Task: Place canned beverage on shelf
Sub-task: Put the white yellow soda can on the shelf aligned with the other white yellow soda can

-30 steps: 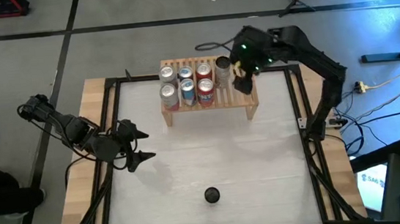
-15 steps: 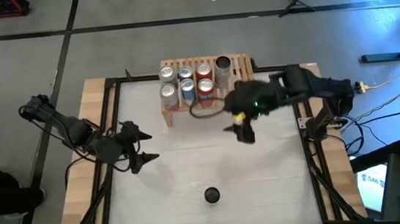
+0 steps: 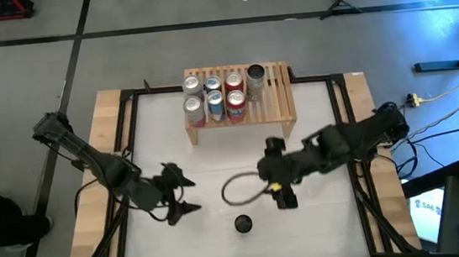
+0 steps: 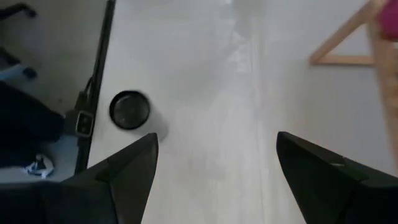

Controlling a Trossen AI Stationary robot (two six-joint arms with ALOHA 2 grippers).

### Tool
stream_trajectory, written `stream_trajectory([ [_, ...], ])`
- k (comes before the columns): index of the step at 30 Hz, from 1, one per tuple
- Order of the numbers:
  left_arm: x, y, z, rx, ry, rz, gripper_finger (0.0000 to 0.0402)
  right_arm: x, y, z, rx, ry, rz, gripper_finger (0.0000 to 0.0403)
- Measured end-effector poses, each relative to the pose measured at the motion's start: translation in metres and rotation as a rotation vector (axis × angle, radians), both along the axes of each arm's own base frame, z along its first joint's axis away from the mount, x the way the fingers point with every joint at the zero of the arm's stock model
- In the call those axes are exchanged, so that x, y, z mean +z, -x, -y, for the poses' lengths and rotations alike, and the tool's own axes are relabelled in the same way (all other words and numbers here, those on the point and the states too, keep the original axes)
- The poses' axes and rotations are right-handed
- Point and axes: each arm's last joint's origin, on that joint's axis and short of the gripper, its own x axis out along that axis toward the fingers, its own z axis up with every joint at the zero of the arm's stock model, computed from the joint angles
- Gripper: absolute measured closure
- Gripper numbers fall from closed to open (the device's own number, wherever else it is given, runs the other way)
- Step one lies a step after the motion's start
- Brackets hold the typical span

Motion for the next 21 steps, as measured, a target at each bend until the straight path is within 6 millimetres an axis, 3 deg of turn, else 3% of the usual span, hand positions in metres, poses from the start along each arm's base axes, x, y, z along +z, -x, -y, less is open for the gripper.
stream_trajectory([
  [5, -0.016, -0.024, 0.021, 0.011, 0.063, 0.024, 0.0017, -0.019, 0.005, -0.026, 0.073, 0.022, -0.038, 0.0088],
  [13, -0.058, -0.052, 0.063, 0.027, 0.165, 0.018, 0.0017, -0.054, 0.015, -0.066, 0.142, 0.025, -0.060, 0.0088],
  [21, -0.107, -0.071, 0.089, 0.083, 0.194, -0.012, 0.0017, -0.099, 0.004, -0.079, 0.126, -0.014, 0.007, 0.0088],
])
